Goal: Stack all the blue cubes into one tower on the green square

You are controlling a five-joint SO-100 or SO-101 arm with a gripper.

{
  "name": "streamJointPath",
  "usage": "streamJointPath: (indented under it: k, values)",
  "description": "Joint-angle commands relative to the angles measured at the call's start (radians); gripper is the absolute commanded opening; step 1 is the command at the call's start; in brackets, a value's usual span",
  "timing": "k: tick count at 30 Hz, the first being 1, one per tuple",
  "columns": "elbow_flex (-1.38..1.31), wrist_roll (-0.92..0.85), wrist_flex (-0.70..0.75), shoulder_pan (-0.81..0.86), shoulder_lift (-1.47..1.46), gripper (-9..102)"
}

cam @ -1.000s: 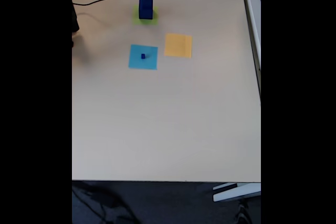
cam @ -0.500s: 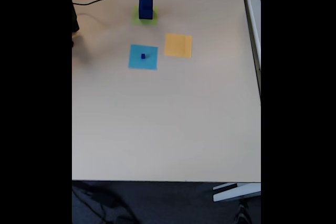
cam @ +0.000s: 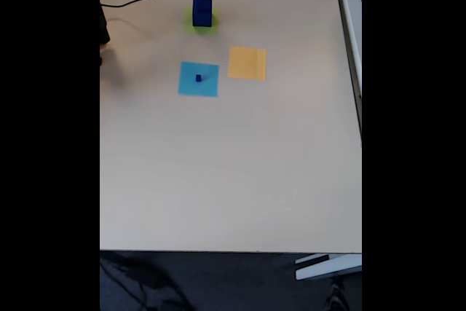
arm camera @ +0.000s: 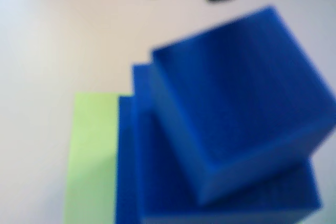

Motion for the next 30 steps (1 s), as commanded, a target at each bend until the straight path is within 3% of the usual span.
streamJointPath:
  k: [1, 8, 14, 21, 30]
  values:
    - [-0.041, 0.006, 0.006, 0.012, 0.115, 0]
    - [-0.187, -0.071, 0.067, 0.074, 0.178, 0]
    - [-0.434, -0.202, 0.052, 0.143, -0.023, 0]
    - [-0.6, -0.21, 0.046, 0.124, -0.215, 0]
    - [-0.621, -0.198, 0.043, 0.069, -0.285, 0]
